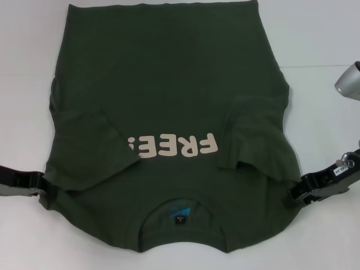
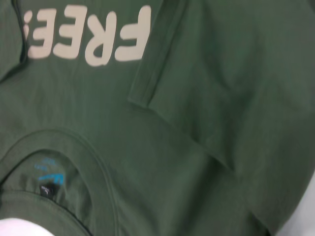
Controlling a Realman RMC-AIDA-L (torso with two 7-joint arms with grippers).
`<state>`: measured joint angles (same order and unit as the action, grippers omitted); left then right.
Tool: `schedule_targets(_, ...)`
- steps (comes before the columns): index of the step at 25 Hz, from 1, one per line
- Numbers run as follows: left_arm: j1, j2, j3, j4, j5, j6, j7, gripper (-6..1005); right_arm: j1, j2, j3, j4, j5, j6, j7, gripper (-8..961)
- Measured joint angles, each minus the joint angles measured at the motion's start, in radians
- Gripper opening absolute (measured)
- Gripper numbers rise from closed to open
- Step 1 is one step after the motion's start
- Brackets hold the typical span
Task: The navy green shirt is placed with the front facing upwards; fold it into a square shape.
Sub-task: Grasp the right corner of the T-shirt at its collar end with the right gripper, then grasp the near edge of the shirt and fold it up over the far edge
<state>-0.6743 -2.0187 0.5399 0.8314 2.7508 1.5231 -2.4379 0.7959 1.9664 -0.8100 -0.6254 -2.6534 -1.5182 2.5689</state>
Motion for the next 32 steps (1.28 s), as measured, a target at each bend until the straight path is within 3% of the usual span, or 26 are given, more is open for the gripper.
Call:
schedule_targets(10,-0.001,0.005,-0.011,0.0,0.0,0.0,0.005,42,0.014,0.005,-0.027,-0.005,0.0,-0.001,0.002,203)
schedule_targets(21,-0.001,0.006,-0.011,0.0,0.0,0.008,0.01,42,0.026,0.004,-0.04,-0.01,0.004,-0.024,-0.027,57)
schedule_targets(25,0.001,0.013,-0.016,0.006,0.0,0.064,0.017,42,0.026,-0.003,-0.036,-0.044,0.007,-0.111,-0.05,56)
schedule_targets(32,0.008,0.044,-0.117,0.026,0.013,0.24,0.064,43,0.007,-0.023,-0.039,-0.077,0.003,-0.297,-0.093,57)
